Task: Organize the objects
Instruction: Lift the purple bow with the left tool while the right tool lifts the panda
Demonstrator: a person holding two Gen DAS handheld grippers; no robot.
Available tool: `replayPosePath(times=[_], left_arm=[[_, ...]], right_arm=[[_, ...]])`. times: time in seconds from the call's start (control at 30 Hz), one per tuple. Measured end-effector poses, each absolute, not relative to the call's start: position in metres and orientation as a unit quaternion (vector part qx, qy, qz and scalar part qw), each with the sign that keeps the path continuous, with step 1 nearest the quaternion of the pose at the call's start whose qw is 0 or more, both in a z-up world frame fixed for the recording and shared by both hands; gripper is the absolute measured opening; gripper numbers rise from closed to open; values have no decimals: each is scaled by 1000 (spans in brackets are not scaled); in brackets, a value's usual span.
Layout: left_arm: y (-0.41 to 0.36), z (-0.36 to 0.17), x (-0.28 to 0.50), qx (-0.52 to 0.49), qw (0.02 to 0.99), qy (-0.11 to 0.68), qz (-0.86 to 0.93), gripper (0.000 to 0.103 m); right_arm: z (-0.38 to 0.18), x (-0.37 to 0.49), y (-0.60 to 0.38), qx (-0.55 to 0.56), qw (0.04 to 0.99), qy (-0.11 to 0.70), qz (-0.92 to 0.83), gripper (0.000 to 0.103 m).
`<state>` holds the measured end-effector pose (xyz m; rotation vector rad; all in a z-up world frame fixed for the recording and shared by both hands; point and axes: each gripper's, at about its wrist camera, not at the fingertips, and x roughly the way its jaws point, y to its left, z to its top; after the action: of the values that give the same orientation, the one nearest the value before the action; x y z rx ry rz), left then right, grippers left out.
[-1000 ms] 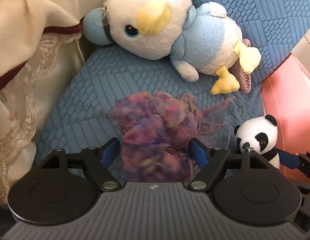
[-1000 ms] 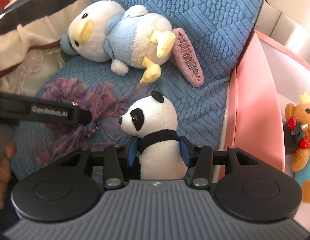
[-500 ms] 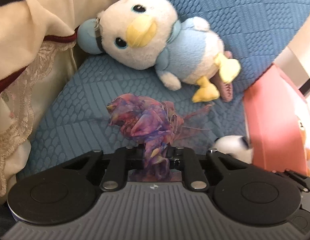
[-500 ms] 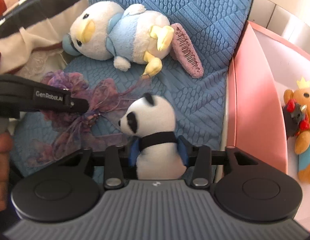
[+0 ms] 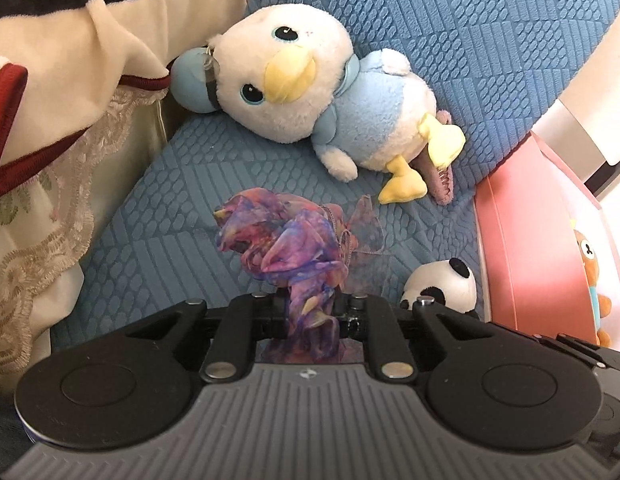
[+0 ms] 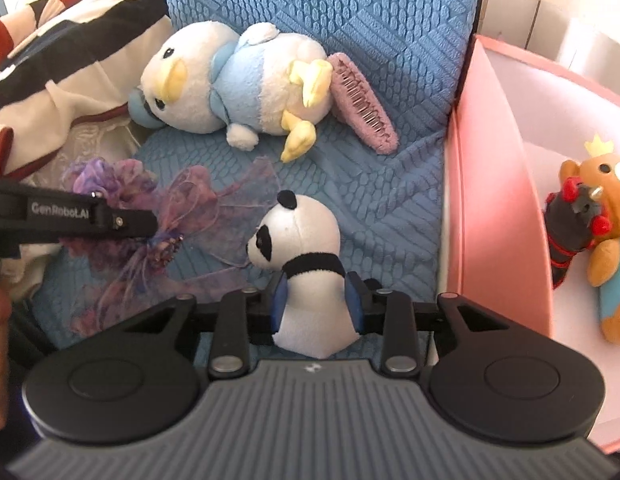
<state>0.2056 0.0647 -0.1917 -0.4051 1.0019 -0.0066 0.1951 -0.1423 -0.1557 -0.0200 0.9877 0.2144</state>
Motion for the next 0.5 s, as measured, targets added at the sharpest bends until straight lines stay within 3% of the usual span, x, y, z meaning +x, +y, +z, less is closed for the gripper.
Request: replayPosePath(times=[0.1, 0.5], left_arm=[[64, -193, 208, -193, 856, 479, -4, 18], [58, -187, 193, -190, 856, 482, -13, 18]], right_arm=[[-164, 205, -143, -9, 867, 487, 105, 45], [-172, 209, -143, 10, 860, 499, 106, 43]])
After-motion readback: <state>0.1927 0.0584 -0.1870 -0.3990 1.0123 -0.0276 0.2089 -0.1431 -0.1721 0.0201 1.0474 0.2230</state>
